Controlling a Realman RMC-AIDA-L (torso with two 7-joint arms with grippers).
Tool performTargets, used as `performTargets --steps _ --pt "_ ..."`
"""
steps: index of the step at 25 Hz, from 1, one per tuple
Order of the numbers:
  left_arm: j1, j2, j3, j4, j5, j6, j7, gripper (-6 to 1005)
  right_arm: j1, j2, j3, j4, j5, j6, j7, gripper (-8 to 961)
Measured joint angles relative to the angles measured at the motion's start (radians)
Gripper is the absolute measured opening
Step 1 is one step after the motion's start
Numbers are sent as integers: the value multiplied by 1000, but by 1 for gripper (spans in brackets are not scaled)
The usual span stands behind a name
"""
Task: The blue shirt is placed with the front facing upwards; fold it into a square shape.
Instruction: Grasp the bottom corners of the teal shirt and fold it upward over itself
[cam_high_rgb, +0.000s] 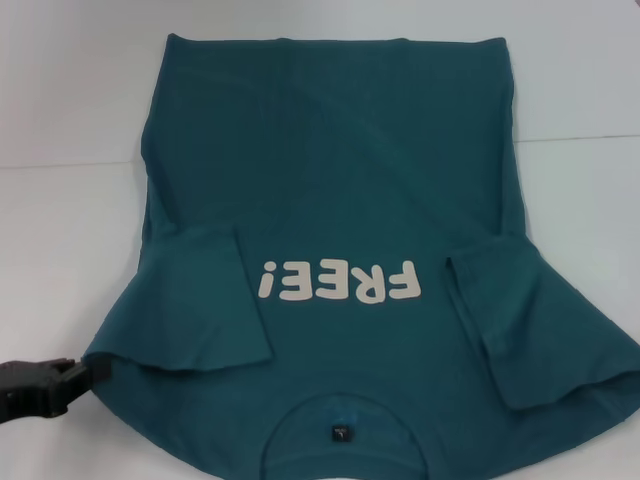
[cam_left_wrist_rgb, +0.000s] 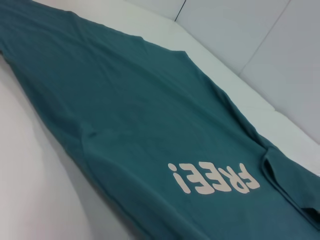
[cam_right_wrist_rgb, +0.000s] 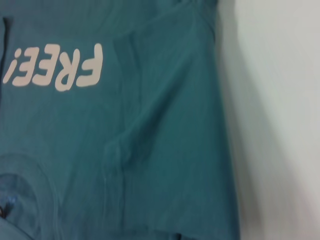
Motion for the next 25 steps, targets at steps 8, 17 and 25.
performTargets --steps 8,17,25 --pt "51 -13 -3 28 -42 83 -11 28 -11 -11 100 -10 15 -78 -27 23" --pt "135 -13 -16 64 -97 168 -13 28 -86 -18 125 -19 73 -125 -53 28" --pt "158 -14 -28 56 -104 215 -13 28 -149 -11 132 -17 90 -141 -70 32"
